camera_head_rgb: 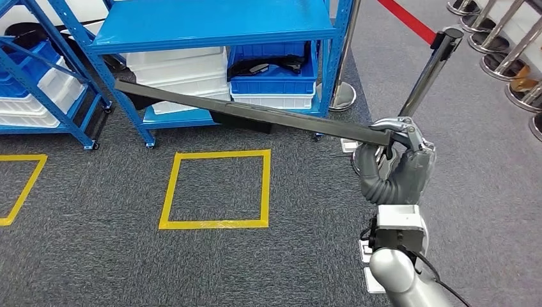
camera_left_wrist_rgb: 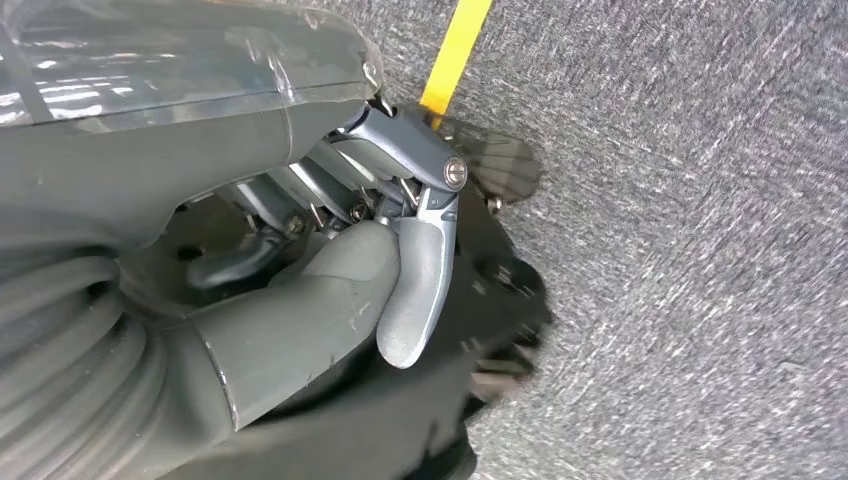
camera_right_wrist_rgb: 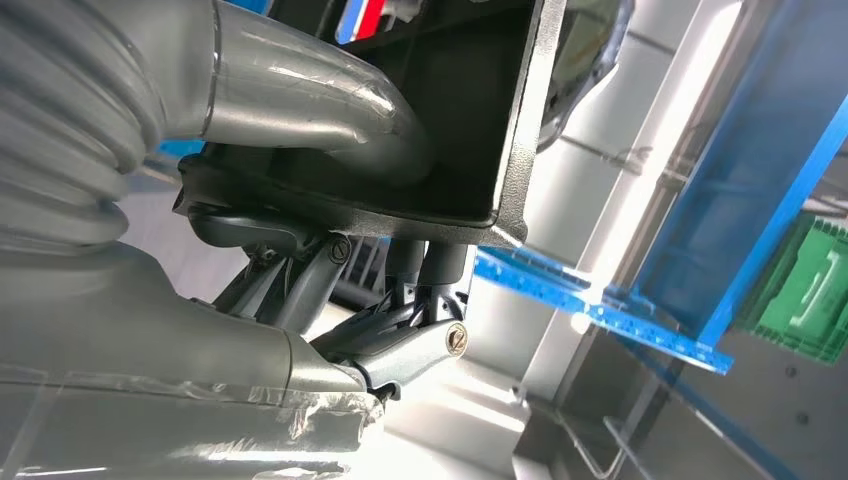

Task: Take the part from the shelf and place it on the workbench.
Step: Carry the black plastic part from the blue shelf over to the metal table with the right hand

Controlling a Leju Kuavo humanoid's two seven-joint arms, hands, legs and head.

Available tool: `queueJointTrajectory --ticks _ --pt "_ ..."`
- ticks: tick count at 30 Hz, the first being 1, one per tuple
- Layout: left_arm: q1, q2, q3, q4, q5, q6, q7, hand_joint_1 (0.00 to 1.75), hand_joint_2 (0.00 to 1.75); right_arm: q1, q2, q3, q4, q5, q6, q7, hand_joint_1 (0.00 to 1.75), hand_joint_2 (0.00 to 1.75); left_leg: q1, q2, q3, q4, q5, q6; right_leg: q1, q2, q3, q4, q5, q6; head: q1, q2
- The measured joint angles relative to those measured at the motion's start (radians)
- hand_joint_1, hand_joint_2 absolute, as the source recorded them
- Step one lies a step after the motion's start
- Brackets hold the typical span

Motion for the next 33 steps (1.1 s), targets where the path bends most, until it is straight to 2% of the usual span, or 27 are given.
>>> queueJointTrajectory --ticks 1,2,3,5,7,9,11,13,14,15,16,17,18,19,20,21,22,23,24,25,26,28,29,30,31,32,33 --pt "0.001 0.000 0.000 0.000 0.000 0.000 0.000 1.75 1.75 0.001 0.000 0.000 0.000 0.000 0.000 0.000 1.75 1.75 0.000 0.004 -0.034 0.061 -0.019 -0.001 0.003 -0.010 0.001 0.000 -0.002 -0.002 -0.001 0.000" --pt "0.002 0.000 0.000 0.000 0.000 0.000 0.000 1.75 1.75 0.001 0.000 0.000 0.000 0.000 0.000 0.000 1.75 1.75 0.000 0.006 -0.055 0.094 -0.021 -0.001 0.005 -0.021 0.003 0.000 -0.005 -0.004 -0.001 0.000" --pt "0.003 0.000 0.000 0.000 0.000 0.000 0.000 1.75 1.75 0.001 0.000 0.000 0.000 0.000 0.000 0.000 1.75 1.75 0.000 0.009 -0.056 0.087 -0.002 0.001 0.007 -0.030 0.007 0.001 -0.008 -0.004 -0.001 0.000" --pt "0.004 0.000 0.000 0.000 0.000 0.000 0.000 1.75 1.75 0.001 0.000 -0.001 0.000 -0.002 0.000 -0.001 1.75 1.75 -0.002 0.020 -0.013 -0.017 0.069 0.009 0.009 -0.047 0.018 0.001 -0.015 -0.002 -0.001 0.000" --pt "0.004 0.000 0.000 0.000 0.000 0.000 0.000 1.75 1.75 0.001 0.000 -0.001 0.000 -0.003 0.000 -0.002 1.75 1.75 -0.004 0.029 0.022 -0.093 0.111 0.014 0.009 -0.054 0.025 0.001 -0.020 0.001 -0.001 0.000" --pt "0.004 0.000 0.000 0.000 0.000 0.000 0.000 1.75 1.75 0.001 0.000 -0.001 0.000 -0.003 0.000 -0.002 1.75 1.75 -0.004 0.033 0.027 -0.105 0.117 0.015 0.010 -0.055 0.026 0.001 -0.021 0.001 -0.001 0.000" --pt "0.004 0.000 0.000 0.000 0.000 0.000 0.000 1.75 1.75 0.001 0.000 -0.001 0.000 -0.003 0.000 -0.004 1.75 1.75 -0.009 0.058 0.042 -0.144 0.125 0.019 0.012 -0.060 0.029 0.002 -0.024 0.005 -0.002 0.000" --pt "0.004 0.001 0.000 0.000 0.003 -0.001 0.000 1.75 1.75 0.001 0.000 -0.002 0.000 0.003 0.000 -0.004 1.75 1.75 -0.015 0.062 0.052 -0.185 0.130 0.036 0.014 -0.077 0.036 0.003 -0.035 0.023 0.000 0.000" --pt "0.003 0.001 0.000 0.000 0.005 -0.002 0.000 1.75 1.75 0.001 0.000 -0.003 0.000 0.007 0.000 -0.003 1.75 1.75 -0.015 0.051 0.053 -0.192 0.131 0.044 0.014 -0.071 0.035 0.012 -0.046 0.032 0.001 0.000" --pt "0.003 0.000 0.000 0.000 0.006 -0.003 0.000 1.75 1.75 0.000 0.000 -0.004 0.000 0.010 0.000 -0.001 1.75 1.75 -0.013 0.035 0.053 -0.197 0.133 0.053 0.011 -0.058 0.026 0.037 -0.065 0.041 0.005 0.000" --pt "0.003 0.000 0.000 0.000 0.006 -0.003 0.000 1.75 1.75 0.001 0.000 -0.004 0.000 0.012 0.000 0.001 1.75 1.75 -0.011 0.027 0.055 -0.199 0.135 0.057 0.009 -0.033 0.002 0.087 -0.094 0.044 0.009 0.000" --pt "0.002 0.000 0.000 0.000 0.006 -0.004 0.000 1.75 1.75 0.001 0.000 -0.005 0.000 0.014 0.000 0.003 1.75 1.75 -0.011 0.018 0.055 -0.200 0.134 0.060 0.009 -0.012 -0.033 0.156 -0.127 0.046 0.014 0.000" --pt "0.002 0.000 0.000 0.000 0.006 -0.004 0.001 1.75 1.75 0.002 0.000 -0.005 0.000 0.016 0.000 0.005 1.75 1.75 -0.011 0.009 0.055 -0.199 0.134 0.062 0.009 -0.003 -0.071 0.227 -0.154 0.048 0.019 0.000" --pt "0.002 0.000 0.000 0.000 0.006 -0.005 0.002 1.75 1.75 0.002 0.000 -0.005 0.000 0.018 0.000 0.007 1.75 1.75 -0.011 -0.002 0.055 -0.199 0.133 0.063 0.009 0.001 -0.102 0.279 -0.164 0.048 0.022 0.000" --pt "0.002 0.000 0.000 0.000 0.006 -0.006 0.002 1.75 1.75 0.002 0.000 -0.005 0.000 0.020 0.000 0.009 1.75 1.75 -0.012 -0.014 0.056 -0.199 0.132 0.063 0.009 0.003 -0.117 0.295 -0.153 0.048 0.024 0.000" --pt "0.003 0.000 0.000 0.000 0.006 -0.007 0.003 1.75 1.75 0.002 0.000 -0.005 0.000 0.021 0.000 0.010 1.75 1.75 -0.012 -0.027 0.058 -0.198 0.131 0.062 0.009 0.005 -0.113 0.269 -0.122 0.046 0.025 0.000" --pt "0.003 -0.001 0.000 0.000 0.006 -0.008 0.003 1.75 1.75 0.002 0.000 -0.005 0.000 0.022 0.000 0.011 1.75 1.75 -0.012 -0.040 0.061 -0.197 0.129 0.061 0.008 0.011 -0.093 0.212 -0.079 0.044 0.027 0.000" --pt "0.002 -0.001 0.000 0.000 0.006 -0.009 0.003 1.75 1.75 0.002 0.000 -0.006 0.000 0.022 0.000 0.010 1.75 1.75 -0.010 -0.052 0.064 -0.196 0.127 0.058 0.007 0.031 -0.065 0.142 -0.039 0.040 0.030 0.000" --pt "0.001 -0.001 0.000 0.000 0.006 -0.009 0.004 1.75 1.75 0.002 0.000 -0.006 0.000 0.022 0.000 0.009 1.75 1.75 -0.010 -0.063 0.063 -0.193 0.124 0.055 0.006 0.053 -0.042 0.080 -0.012 0.037 0.031 0.000" --pt "0.000 -0.002 0.000 -0.001 0.006 -0.009 0.004 1.75 1.75 0.002 0.000 -0.006 0.000 0.024 0.000 0.008 1.75 1.75 -0.009 -0.074 0.060 -0.190 0.123 0.050 0.005 0.073 -0.027 0.041 0.002 0.035 0.031 0.000" --pt "-0.001 -0.002 0.000 -0.001 0.006 -0.009 0.004 1.75 1.75 0.003 0.000 -0.007 0.000 0.026 0.000 0.007 1.75 1.75 -0.006 -0.084 0.055 -0.189 0.123 0.044 0.006 0.086 -0.020 0.022 0.002 0.032 0.031 0.000" --pt "-0.001 -0.002 -0.001 -0.001 0.006 -0.009 0.004 1.75 1.75 0.003 0.000 -0.008 0.000 0.029 0.000 0.007 1.75 1.75 -0.003 -0.103 0.049 -0.191 0.125 0.030 0.008 0.074 -0.018 0.017 -0.001 0.023 0.030 0.000" --pt "0.000 -0.002 -0.001 -0.001 0.006 -0.009 0.004 1.75 1.75 0.003 0.001 -0.008 0.000 0.029 0.000 0.007 1.75 1.75 -0.005 -0.099 0.049 -0.188 0.122 0.024 0.006 0.062 -0.015 0.012 -0.001 0.018 0.030 0.000" --pt "0.001 -0.002 -0.001 -0.001 0.006 -0.009 0.004 1.75 1.75 0.002 0.001 -0.008 0.000 0.029 0.000 0.007 1.75 1.75 -0.008 -0.084 0.045 -0.174 0.113 0.019 0.003 0.051 -0.010 0.008 0.000 0.012 0.025 0.000" --pt "0.000 -0.002 -0.001 -0.001 0.006 -0.009 0.004 1.75 1.75 0.002 0.001 -0.008 0.000 0.029 0.000 0.006 1.75 1.75 -0.011 -0.059 0.029 -0.137 0.093 0.014 0.001 0.037 -0.006 0.004 -0.001 0.006 0.019 0.000" --pt "0.000 -0.002 -0.001 -0.001 0.006 -0.009 0.004 1.75 1.75 0.002 0.002 -0.009 0.000 0.029 0.000 0.006 1.75 1.75 -0.012 -0.028 0.003 -0.080 0.065 0.010 0.002 0.022 -0.002 0.002 -0.003 0.001 0.014 0.000" --pt "-0.001 -0.002 -0.001 -0.001 0.007 -0.009 0.004 1.75 1.75 0.002 0.002 -0.009 0.000 0.029 0.000 0.005 1.75 1.75 -0.012 -0.008 -0.033 -0.011 0.035 0.007 0.004 0.009 0.000 0.002 -0.006 -0.003 0.008 0.000"
